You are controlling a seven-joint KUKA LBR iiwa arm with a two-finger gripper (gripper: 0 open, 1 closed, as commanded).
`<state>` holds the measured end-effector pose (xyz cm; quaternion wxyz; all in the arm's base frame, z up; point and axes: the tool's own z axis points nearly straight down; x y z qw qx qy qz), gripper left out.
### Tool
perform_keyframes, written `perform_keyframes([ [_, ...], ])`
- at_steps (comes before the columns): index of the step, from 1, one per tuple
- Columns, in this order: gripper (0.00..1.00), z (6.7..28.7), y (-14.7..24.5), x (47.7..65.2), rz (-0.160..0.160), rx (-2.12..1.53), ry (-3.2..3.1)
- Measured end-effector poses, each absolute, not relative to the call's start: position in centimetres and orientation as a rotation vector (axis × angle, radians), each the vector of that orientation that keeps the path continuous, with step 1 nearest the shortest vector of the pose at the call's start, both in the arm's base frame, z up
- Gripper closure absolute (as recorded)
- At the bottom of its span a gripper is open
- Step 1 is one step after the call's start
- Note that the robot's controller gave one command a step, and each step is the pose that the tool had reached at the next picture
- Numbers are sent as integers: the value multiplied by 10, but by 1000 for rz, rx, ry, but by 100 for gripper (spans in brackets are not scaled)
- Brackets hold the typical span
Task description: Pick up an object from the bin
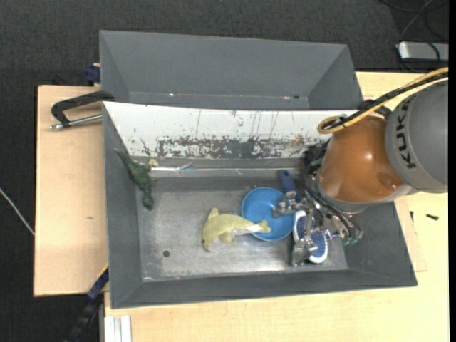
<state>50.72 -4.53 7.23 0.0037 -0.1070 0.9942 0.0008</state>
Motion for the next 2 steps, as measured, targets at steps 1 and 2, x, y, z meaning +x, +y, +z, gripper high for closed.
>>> perform_keyframes([
  [1, 100, 75, -43, 508, 8, -339, 3113],
  [2, 100, 274, -42, 500, -6, -785, 3028],
])
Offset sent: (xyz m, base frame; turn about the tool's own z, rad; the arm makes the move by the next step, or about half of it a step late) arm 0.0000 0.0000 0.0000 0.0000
